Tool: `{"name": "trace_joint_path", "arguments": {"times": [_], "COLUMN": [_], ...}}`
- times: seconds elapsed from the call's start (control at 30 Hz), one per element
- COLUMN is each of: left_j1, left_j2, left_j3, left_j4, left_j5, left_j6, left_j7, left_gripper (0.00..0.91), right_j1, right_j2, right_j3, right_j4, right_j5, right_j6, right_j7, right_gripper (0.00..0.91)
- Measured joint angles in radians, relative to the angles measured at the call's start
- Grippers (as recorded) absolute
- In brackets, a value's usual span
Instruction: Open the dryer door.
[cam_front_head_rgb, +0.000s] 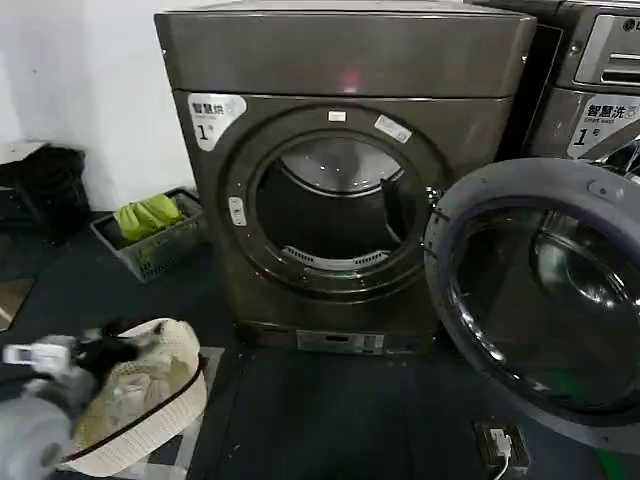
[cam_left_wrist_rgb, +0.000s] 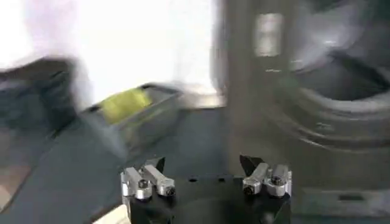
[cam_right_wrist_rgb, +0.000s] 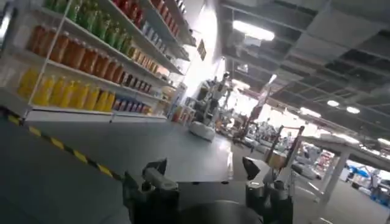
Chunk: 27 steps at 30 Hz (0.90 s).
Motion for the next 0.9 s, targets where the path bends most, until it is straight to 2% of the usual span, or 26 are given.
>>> {"name": "trace_joint_path", "arguments": {"times": [0.3,0.77,0.9], "left_j1": [0.035,0.092,0.092], "left_j2": [0.049,0.103,0.121], "left_j3": [-0.137,-0.236,-0.23], "left_j4": [0.117,0.272,0.297], "left_j5": [-0.397,-0.902,-1.066], "left_j6": [0.0,-0.001,-0.002], "left_j7": [-0.328,-0.719,-0.781], "left_gripper": [0.907,0.907,0.907], "right_j1": [-0.001,0.002,0.002], "right_j2": [0.009,0.022,0.028], "right_j3": [-0.016,-0.036,-0.044], "right_j4": [0.008,0.021,0.021], "right_j5": [-0.002,0.006,0.007], "right_j6": [0.008,0.029,0.043], "right_j7": [-0.004,-0.011,-0.023], "right_gripper": [0.907,0.907,0.907]}}
